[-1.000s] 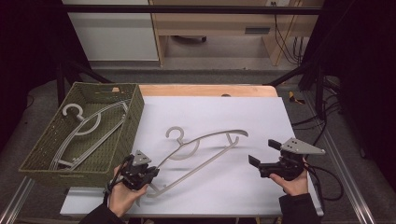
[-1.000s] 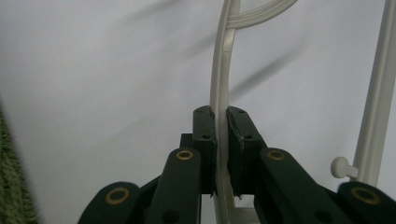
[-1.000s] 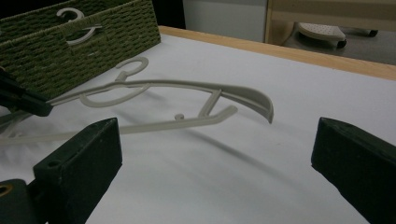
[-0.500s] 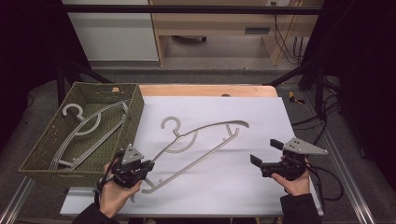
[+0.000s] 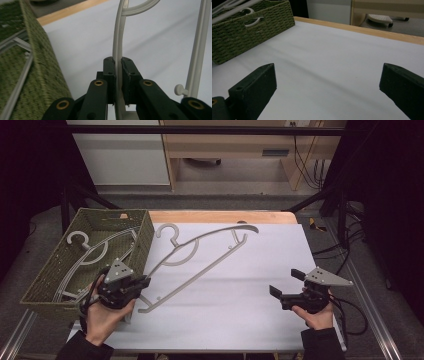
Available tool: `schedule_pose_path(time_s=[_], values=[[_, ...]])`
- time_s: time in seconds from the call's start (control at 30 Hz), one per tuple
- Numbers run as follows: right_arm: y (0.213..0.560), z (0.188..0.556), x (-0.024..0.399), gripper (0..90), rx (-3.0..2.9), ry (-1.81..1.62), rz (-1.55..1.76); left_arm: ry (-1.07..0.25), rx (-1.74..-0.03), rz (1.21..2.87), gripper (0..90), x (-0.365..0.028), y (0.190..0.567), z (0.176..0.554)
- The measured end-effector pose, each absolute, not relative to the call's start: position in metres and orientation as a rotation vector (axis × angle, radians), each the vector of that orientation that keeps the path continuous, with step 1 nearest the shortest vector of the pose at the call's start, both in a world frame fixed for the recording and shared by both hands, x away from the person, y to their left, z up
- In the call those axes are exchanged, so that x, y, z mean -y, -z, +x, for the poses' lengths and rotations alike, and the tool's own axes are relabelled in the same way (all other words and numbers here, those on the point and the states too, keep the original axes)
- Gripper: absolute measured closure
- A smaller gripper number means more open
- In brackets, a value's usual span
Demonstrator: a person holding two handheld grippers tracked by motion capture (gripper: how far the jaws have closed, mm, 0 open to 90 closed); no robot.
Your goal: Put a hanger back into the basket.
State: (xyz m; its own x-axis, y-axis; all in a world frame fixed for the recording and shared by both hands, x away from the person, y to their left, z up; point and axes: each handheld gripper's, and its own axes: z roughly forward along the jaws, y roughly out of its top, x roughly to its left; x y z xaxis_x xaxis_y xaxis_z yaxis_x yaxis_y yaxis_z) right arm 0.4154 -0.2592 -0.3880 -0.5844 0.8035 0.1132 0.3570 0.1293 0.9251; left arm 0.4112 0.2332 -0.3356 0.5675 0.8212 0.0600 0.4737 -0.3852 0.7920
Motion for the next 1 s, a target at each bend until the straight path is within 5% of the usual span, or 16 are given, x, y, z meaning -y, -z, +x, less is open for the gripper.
schedule_pose_path(time_s=[0.37,1.0], values=[[0.387,0.415,0.261,1.4,-2.001,-1.454,1.113,-0.705,-1.052,2.041,82.5,-0.269,0.299,0.431],[0.389,0.416,0.258,1.4,-2.005,-1.438,1.122,-0.81,-1.186,2.043,82.6,-0.346,0.296,0.464]])
